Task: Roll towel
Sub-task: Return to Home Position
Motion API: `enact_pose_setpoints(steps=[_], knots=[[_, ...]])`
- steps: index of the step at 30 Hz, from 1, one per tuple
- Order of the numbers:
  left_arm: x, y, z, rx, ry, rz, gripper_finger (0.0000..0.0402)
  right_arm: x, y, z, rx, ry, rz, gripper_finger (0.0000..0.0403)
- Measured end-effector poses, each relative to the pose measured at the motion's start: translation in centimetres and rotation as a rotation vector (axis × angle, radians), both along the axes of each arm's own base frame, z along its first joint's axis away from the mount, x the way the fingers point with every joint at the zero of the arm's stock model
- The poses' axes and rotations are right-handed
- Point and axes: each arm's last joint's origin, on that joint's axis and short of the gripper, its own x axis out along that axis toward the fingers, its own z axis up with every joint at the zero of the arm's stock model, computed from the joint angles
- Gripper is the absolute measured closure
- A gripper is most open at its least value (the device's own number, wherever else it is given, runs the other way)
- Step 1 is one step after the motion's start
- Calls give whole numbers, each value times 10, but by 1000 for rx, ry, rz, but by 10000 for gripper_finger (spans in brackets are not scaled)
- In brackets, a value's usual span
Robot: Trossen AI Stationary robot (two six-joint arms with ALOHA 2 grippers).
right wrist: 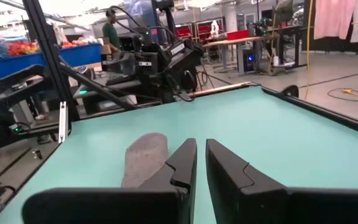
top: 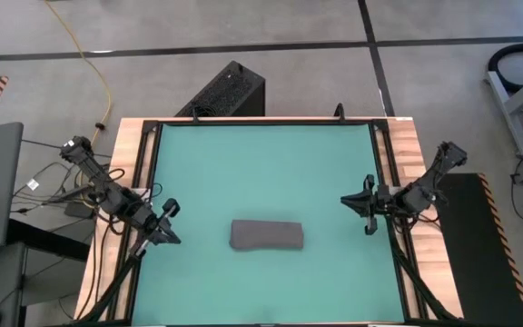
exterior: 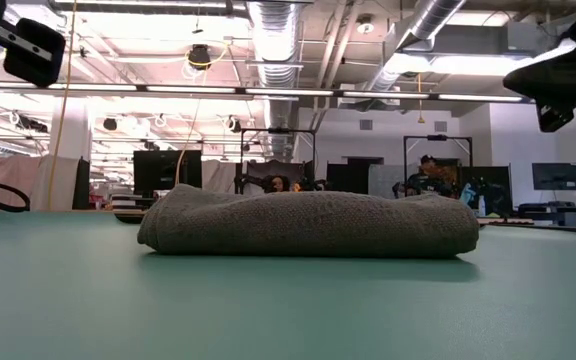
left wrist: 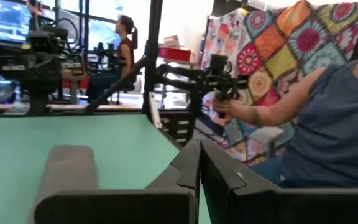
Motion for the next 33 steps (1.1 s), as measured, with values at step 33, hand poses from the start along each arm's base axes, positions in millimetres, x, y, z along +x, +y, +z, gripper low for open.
enact_pose_setpoints(steps=[33], knots=[[0, -2, -1, 113, -80, -230, 401, -1, -3, -2, -116, 41, -131, 342]])
